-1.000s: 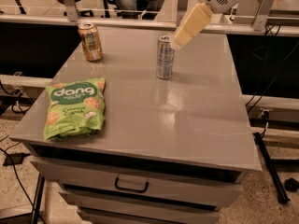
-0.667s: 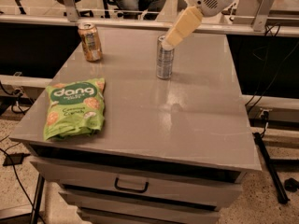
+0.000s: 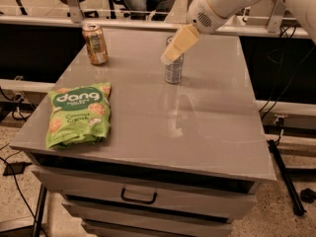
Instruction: Pick redbull can
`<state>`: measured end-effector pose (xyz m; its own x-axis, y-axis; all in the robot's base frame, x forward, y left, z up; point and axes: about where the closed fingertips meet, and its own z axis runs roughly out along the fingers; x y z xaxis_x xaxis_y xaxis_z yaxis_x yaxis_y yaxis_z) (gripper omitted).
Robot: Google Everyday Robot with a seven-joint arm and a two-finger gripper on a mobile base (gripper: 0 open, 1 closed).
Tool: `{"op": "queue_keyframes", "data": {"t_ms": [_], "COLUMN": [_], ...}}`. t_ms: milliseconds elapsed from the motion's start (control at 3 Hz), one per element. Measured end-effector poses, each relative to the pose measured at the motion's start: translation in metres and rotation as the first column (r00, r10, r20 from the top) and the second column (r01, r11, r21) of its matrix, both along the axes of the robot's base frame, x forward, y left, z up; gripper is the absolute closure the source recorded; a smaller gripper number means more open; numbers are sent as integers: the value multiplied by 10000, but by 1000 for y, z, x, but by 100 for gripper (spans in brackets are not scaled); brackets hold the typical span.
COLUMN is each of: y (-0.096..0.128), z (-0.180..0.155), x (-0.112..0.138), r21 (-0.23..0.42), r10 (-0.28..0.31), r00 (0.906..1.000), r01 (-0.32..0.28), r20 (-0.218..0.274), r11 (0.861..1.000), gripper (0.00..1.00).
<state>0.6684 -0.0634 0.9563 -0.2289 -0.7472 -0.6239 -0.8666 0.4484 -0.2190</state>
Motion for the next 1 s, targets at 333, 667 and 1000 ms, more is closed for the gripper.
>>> {"op": "queue_keyframes", "data": {"t_ms": [333,667,1000], "y": [7,11,7], "z": [-16,-26,-38], "x": [4,7,11], "r21": [79,178,248], "r10": [-97,-127,-256], "r00": [9998,9995,9985], "r01": [98,132,268], "r20": [-170,-281,-478], "r11": [9999,9998,9993], "gripper": [0,15,40]}}
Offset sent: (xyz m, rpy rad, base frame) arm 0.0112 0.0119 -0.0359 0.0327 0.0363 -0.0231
